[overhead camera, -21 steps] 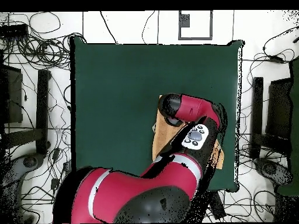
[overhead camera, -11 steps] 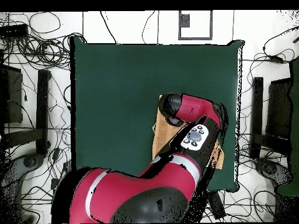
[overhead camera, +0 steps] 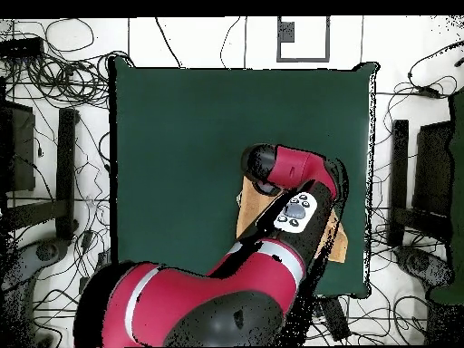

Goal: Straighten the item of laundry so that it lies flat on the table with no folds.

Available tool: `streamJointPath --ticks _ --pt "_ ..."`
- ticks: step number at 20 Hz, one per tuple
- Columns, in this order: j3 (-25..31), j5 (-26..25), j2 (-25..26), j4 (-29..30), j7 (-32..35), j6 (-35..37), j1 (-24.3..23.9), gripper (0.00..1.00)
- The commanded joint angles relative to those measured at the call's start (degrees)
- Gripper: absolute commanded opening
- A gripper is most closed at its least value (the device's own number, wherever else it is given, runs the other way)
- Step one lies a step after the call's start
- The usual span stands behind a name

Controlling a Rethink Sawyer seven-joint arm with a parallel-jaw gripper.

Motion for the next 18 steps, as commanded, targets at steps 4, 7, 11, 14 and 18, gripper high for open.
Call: streamJointPath --ticks 4,7,11,14,18 --pt "1.98 2.73 0.43 0.53 14.74 5.06 1.55 1.00" --pt "1.90 2.59 0.51 1.12 14.37 4.62 1.36 1.00" --pt "2.14 2.58 0.45 2.29 14.12 3.64 1.32 1.00" --pt "2.19 2.35 0.25 3.24 13.92 3.18 1.46 1.00" --pt "2.34 2.20 0.21 3.93 13.80 2.76 1.55 1.00"
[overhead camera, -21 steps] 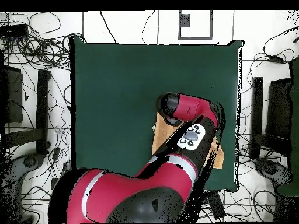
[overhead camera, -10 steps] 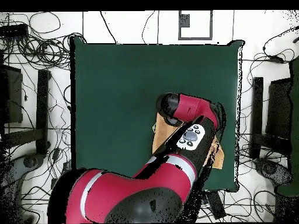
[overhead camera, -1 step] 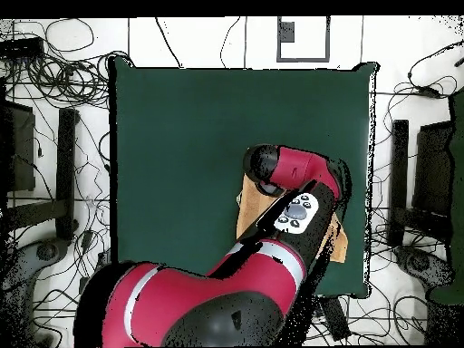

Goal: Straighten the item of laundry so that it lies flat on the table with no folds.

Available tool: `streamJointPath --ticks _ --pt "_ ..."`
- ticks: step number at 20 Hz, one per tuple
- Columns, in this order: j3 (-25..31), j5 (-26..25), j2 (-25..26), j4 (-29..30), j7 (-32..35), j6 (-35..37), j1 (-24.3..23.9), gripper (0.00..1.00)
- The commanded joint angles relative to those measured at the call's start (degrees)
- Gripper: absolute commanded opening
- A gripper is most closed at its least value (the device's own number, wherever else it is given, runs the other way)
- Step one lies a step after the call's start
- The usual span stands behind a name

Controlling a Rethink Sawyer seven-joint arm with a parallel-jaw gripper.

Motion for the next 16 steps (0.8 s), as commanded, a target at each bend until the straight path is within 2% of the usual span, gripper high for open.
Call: streamJointPath --ticks 1,16 --pt "3.52 2.21 0.15 3.99 13.76 2.64 1.53 1.00" --pt "7.07 2.84 2.38 4.66 12.58 -3.29 -0.44 1.00"
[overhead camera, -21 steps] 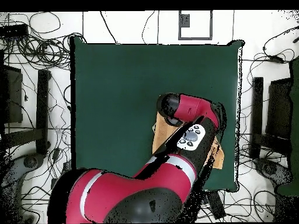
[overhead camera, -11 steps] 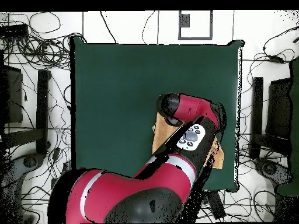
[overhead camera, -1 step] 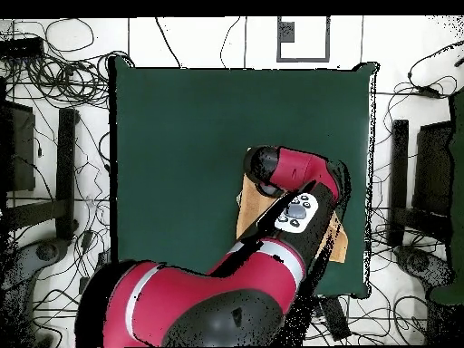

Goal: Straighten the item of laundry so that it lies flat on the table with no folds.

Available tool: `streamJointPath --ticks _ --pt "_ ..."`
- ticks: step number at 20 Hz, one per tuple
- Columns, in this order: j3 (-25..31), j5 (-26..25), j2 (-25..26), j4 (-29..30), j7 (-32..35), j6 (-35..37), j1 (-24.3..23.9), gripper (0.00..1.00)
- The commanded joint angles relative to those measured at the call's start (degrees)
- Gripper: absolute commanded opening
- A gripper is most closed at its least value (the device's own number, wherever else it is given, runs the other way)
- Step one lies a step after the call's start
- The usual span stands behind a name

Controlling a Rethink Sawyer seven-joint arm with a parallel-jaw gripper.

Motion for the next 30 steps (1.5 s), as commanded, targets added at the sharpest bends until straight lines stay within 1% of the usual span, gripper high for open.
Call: streamJointPath --ticks 1,7,13,19,30 --pt "7.50 2.87 1.80 4.72 12.29 -3.65 -0.54 1.00" --pt "8.12 3.22 2.19 5.21 12.65 -5.12 -0.54 1.00" --pt "8.36 4.02 1.54 4.97 13.01 -4.49 -0.10 1.00" --pt "7.00 3.55 2.42 4.59 13.11 -2.97 0.39 1.00" --pt "5.71 2.55 3.70 3.18 12.19 -2.31 -0.05 1.00"
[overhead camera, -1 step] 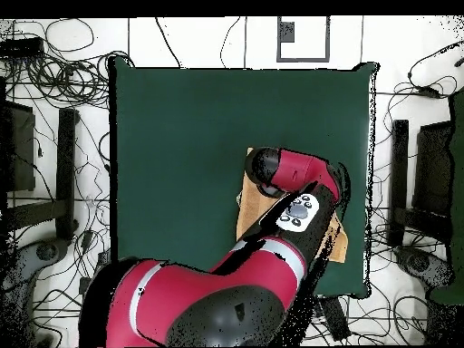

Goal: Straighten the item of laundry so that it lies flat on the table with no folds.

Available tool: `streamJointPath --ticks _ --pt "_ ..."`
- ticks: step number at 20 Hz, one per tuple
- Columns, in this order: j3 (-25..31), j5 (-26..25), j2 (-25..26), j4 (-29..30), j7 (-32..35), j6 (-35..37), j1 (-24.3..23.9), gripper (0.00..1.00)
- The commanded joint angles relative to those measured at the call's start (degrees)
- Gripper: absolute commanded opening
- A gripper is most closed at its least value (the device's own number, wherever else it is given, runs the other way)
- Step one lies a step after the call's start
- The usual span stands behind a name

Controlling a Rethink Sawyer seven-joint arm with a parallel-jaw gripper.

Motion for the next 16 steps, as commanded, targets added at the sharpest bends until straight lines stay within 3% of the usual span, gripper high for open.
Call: streamJointPath --ticks 1,16 --pt "5.64 1.94 2.90 2.93 12.13 -0.23 0.18 1.00" --pt "5.37 1.71 3.41 1.24 11.32 0.78 -0.45 1.00"
